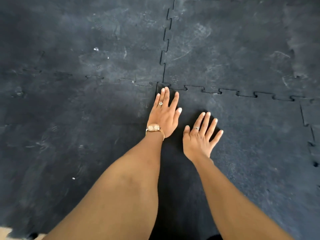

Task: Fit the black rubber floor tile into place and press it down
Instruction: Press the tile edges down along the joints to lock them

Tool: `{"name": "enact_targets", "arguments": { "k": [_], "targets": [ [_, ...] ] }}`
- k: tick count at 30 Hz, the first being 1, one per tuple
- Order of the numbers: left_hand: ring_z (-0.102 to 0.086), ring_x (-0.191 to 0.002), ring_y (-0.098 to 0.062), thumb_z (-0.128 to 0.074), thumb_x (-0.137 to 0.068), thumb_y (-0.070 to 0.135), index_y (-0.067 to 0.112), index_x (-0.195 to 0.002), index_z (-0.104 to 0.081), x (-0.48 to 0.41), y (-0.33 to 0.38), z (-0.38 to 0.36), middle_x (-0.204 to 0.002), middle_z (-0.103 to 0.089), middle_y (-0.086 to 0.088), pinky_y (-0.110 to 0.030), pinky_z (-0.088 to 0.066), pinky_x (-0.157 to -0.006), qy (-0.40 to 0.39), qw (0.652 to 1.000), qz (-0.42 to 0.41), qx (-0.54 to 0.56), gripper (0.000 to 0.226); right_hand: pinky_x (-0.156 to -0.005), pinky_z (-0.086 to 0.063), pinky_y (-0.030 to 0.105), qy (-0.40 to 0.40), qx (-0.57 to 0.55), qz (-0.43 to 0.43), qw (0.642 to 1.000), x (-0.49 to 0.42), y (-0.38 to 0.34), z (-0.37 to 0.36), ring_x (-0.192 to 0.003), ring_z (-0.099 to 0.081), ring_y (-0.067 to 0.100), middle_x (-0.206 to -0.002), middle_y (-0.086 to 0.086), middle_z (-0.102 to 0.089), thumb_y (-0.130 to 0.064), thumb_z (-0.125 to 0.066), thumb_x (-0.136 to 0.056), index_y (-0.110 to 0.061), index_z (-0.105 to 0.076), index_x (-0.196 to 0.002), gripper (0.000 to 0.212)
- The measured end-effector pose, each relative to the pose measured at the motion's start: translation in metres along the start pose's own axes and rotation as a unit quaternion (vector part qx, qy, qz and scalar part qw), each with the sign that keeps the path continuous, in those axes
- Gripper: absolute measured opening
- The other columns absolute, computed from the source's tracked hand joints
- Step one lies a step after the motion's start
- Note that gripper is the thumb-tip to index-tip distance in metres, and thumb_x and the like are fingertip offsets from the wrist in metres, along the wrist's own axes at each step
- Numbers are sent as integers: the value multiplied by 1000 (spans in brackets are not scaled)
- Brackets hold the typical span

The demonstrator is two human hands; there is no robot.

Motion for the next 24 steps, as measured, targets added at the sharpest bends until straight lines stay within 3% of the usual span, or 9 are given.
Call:
{"name": "enact_targets", "arguments": {
  "k": [4, 6, 8, 10, 13, 16, 18, 22, 24],
  "targets": [
    [-6, -150, -28, -27, -104, 28, 7, -152, -24, 7, 2, 10, -160, -16, -18, -42, -6, -123, 27, 988, 1, 151, 52, -111, 21, 54, -54, -20, 7, 998, 0, 0, 7, -142, 30, 25, -157, 0, 28, -45, -20, -99, -16, 20, -149, 71],
    [2, -151, -23, -32, -104, 23, 8, -153, -18, 17, 3, 30, -162, -10, -13, -34, 2, -121, 74, 953, 34, 291, 53, -110, 21, 54, -61, -13, 12, 998, -3, -1, 8, -142, 31, 26, -157, 0, 29, -47, -20, -99, -15, 21, -149, 72],
    [6, -150, -22, -33, -104, 21, 7, -154, -11, 27, 4, 56, -163, -7, -11, -34, 3, -121, 147, 921, 47, 358, 56, -109, 21, 54, -82, -14, 9, 997, -4, -2, 11, -141, 31, 27, -157, 0, 29, -48, -20, -98, -15, 21, -149, 73],
    [10, -150, -24, -32, -102, 20, 7, -154, -7, 36, 10, 67, -163, -3, -12, -36, 5, -122, 163, 934, 23, 317, 59, -111, 19, 55, -94, -9, 10, 995, -6, -2, 13, -141, 31, 27, -156, 0, 30, -50, -21, -98, -16, 22, -149, 75],
    [13, -149, -30, -33, -102, 29, 6, -154, -4, 50, 3, 32, -162, 3, -17, -46, 3, -122, 62, 990, -14, 129, 64, -113, 17, 55, -122, -16, 17, 992, -6, -1, 21, -141, 31, 26, -156, -1, 31, -49, -29, -99, -17, 22, -149, 79],
    [11, -149, -31, -26, -102, 40, 9, -154, 1, 54, -5, 4, -162, 6, -18, -48, 1, -122, 9, 1000, -10, 18, 67, -114, 17, 50, -135, -63, 46, 988, 0, 7, 34, -142, 30, 21, -157, -4, 28, -35, -47, -97, -20, 16, -151, 85],
    [11, -149, -30, -21, -100, 48, 11, -154, 4, 51, -5, 9, -162, 8, -17, -50, 3, -121, -10, 999, -16, -33, 70, -115, 17, 48, -159, -75, 73, 982, 13, 16, 43, -142, 30, 17, -156, -6, 28, -28, -64, -86, -23, 13, -152, 101],
    [12, -150, -27, -17, -99, 53, 16, -154, 8, 49, 1, 7, -162, 8, -15, -50, 7, -120, -80, 993, -18, -86, 71, -106, 25, 55, -271, 31, 113, 955, 66, 34, 39, -131, 45, 25, -144, 1, 47, -50, -80, -59, -27, 35, -141, 143],
    [16, -149, -25, -19, -101, 50, 15, -154, 10, 47, 4, 20, -162, 12, -14, -47, 13, -119, -115, 993, 4, -42, 69, -105, 25, 60, -293, 68, 129, 945, 77, 38, 34, -125, 50, 31, -139, 5, 52, -61, -80, -52, -26, 44, -132, 152]
  ]
}}
Point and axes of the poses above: each hand's wrist, its own x-axis away from the middle knuckle, its own z-axis out of the back of the hand, y = z × x, the point moved 1 cm from there along -x, towards the middle knuckle
